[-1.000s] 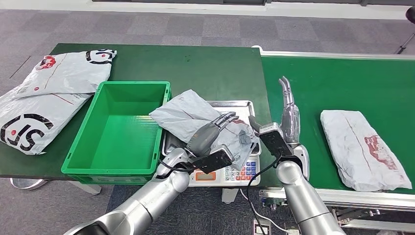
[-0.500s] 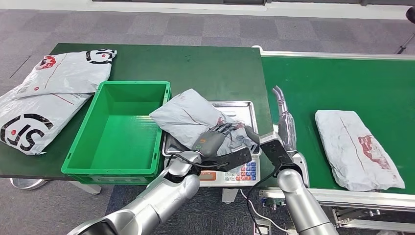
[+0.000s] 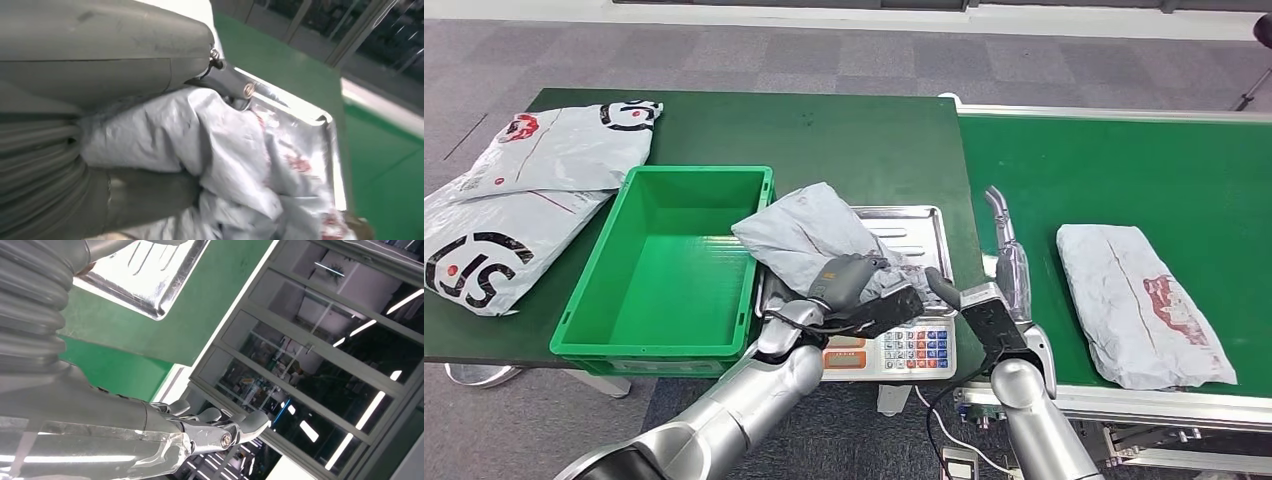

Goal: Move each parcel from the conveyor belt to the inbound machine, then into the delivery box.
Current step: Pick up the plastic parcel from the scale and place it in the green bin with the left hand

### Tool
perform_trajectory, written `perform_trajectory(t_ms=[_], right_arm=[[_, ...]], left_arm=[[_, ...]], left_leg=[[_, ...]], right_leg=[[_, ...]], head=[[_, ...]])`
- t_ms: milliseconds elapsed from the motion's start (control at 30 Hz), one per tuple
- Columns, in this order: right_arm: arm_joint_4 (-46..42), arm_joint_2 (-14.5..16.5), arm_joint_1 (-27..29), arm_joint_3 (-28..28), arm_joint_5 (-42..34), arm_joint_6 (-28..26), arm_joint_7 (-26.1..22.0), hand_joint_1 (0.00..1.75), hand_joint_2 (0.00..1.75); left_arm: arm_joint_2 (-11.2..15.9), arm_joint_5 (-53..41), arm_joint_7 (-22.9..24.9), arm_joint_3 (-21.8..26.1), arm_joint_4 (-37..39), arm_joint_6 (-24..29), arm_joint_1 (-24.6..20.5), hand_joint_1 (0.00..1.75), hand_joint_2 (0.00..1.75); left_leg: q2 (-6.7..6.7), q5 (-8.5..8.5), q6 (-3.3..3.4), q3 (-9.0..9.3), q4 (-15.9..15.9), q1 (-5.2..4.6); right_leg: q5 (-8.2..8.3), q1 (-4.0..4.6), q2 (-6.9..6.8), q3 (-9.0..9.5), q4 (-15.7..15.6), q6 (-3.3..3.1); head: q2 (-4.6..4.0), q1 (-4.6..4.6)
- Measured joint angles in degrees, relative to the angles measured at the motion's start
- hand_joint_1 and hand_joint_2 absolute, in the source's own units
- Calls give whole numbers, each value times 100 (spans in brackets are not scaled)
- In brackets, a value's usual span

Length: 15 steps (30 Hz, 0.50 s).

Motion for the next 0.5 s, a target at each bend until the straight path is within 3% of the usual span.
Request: perform_trajectory(t_ms=[100, 333, 500], right_arm=[[-24, 0, 8, -17, -43, 15, -12, 0, 175], [-53, 0, -34, -18, -224, 81, -127, 0, 175], [-2, -2, -158, -18, -386, 61, -257, 0, 175]], left_arm=[[4, 252, -543, 227, -125, 186, 76, 175, 175], [30, 1495, -2651, 823, -1225, 1166, 560, 175, 175], [166, 1676, -3105, 965, -2470, 2176, 1013, 175, 175]], left_leg=[[0, 0, 0, -1, 0, 0], [1, -4, -3, -3, -1, 0], [0, -4, -3, -4, -2, 1]], right_leg=[[0, 0, 0, -2, 0, 0], [-3, 1, 1, -3, 0, 0], [-4, 1, -1, -2, 0, 0]], head=[[0, 0], [0, 0], [0, 0]])
